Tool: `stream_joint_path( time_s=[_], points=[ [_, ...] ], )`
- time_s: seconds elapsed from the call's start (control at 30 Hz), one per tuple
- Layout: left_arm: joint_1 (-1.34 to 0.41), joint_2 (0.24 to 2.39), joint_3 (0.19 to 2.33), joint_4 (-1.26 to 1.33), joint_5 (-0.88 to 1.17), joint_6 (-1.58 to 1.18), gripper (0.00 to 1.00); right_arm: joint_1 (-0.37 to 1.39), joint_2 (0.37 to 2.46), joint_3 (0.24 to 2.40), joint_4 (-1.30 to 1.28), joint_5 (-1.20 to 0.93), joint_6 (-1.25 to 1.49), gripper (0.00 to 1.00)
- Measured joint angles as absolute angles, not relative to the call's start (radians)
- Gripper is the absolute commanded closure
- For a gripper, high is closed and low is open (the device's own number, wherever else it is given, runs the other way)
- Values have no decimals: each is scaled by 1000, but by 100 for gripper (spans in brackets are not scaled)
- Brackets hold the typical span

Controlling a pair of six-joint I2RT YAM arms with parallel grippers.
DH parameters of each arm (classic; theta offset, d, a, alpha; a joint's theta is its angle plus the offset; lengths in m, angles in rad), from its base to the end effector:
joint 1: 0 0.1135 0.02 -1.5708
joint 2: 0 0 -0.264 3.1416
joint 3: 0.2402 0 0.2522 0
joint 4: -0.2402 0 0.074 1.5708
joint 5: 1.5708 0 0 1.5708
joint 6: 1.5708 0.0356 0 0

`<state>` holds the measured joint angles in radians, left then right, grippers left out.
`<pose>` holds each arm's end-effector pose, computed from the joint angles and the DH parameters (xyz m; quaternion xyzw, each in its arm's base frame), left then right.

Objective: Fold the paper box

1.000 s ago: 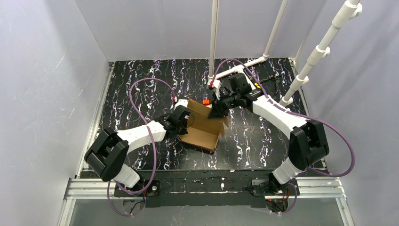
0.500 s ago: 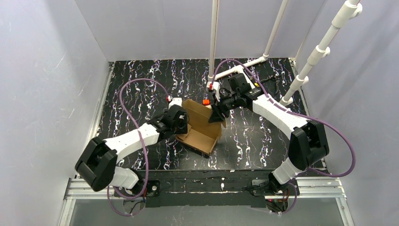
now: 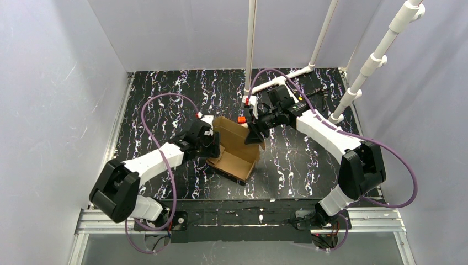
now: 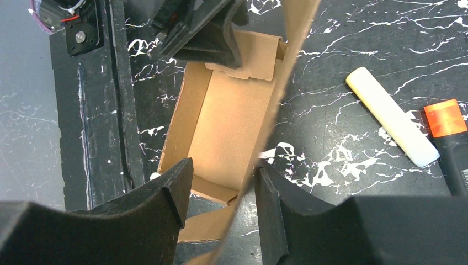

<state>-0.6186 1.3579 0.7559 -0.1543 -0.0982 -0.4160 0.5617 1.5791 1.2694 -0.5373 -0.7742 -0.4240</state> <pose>0.2299 -0.1593 0.2072 0.0734 0.9144 -0.1565 0.3661 0.2742 0.2020 0.2855 -0.5275 0.6997 0.3748 0.3028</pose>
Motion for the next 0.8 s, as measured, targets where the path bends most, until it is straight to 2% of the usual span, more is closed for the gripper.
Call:
stream_joint_path(
  time_s=[0.07,0.2,0.23,0.3,0.37,0.53,0.73,0.8],
  points=[
    [-586,1388,743,-113,-36,-396,60,563,1579,1269,-538,-774,-424,46],
    [-537,1448,715,-54,51,-370,66,564,1579,1269,-538,-779,-426,47],
    [-535,1458,712,-50,61,-369,71,564,1579,1269,-538,-782,-426,47],
    [-535,1480,705,-36,80,-364,88,564,1579,1269,-538,-785,-426,47],
    [-535,1487,701,-22,87,-362,99,565,1579,1269,-538,-788,-426,47],
    [-541,1491,701,-12,72,-361,100,565,1579,1268,-537,-788,-427,47],
    [-633,1473,708,-48,-122,-370,100,565,1579,1267,-538,-785,-430,47],
    [-669,1473,720,-67,-174,-380,83,565,1579,1267,-538,-785,-431,47]
  ],
)
